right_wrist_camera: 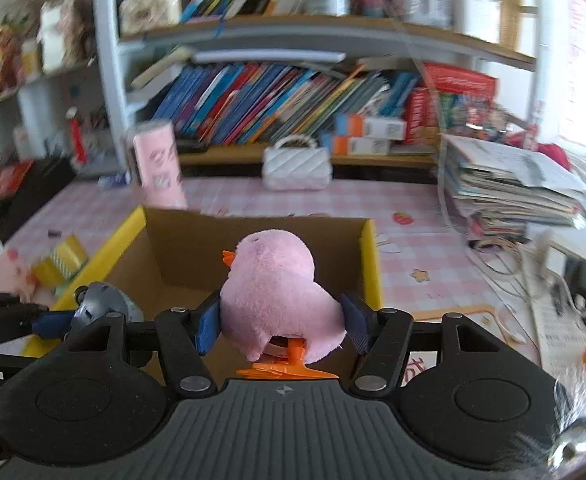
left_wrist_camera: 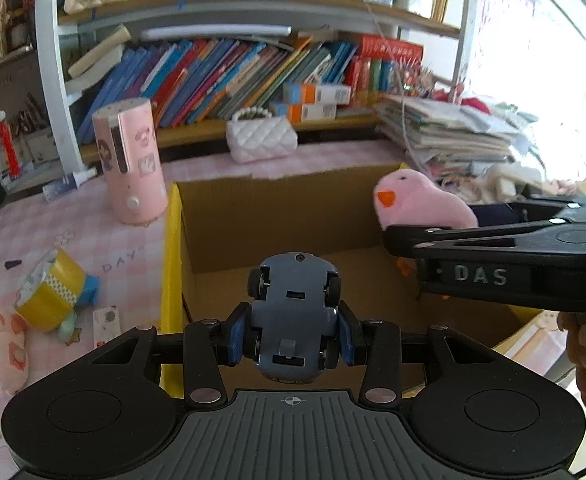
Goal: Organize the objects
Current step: 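Lower the car and bird into the yellow box and open both tools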
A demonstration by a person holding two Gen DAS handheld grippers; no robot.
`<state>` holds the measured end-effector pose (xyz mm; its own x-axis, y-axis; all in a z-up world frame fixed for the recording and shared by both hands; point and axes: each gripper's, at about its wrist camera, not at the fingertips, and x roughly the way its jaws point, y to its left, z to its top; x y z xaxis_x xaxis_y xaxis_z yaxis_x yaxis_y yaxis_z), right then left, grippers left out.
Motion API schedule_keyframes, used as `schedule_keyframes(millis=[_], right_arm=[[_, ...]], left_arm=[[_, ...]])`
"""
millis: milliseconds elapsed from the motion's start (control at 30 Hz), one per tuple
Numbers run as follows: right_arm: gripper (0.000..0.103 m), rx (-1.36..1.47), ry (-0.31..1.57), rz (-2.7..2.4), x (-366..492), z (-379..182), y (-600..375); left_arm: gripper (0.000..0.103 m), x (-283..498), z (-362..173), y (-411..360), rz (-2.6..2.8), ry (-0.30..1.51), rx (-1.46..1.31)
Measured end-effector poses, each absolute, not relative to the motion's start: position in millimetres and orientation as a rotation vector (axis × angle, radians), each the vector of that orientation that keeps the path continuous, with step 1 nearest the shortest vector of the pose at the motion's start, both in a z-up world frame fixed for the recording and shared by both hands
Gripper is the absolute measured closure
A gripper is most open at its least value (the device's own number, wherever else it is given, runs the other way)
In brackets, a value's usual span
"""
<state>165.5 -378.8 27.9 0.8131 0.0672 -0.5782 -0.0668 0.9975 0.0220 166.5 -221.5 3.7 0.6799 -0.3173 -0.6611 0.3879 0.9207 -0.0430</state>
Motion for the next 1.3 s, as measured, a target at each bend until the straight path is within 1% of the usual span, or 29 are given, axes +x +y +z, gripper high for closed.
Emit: schedule_keyframes(millis=[367, 767, 1300], right_arm=[[0.043, -0.161, 0.750, 0.218, 211.3, 2.8, -366.2], [0.043, -0.173, 0.923, 0.282, 244.4, -11.7, -365.2], [0.043, -0.171, 0.947, 0.261, 244.5, -13.5, -370.5]], left_arm=[[0.061, 182.0, -9.0, -240.6, -0.353, 0.780, 0.140], [0.061, 191.1, -22.2, -246.9, -0.339, 0.834, 0.159], [0.061, 197.8, -28.9, -248.1, -0.359, 0.850, 0.150]])
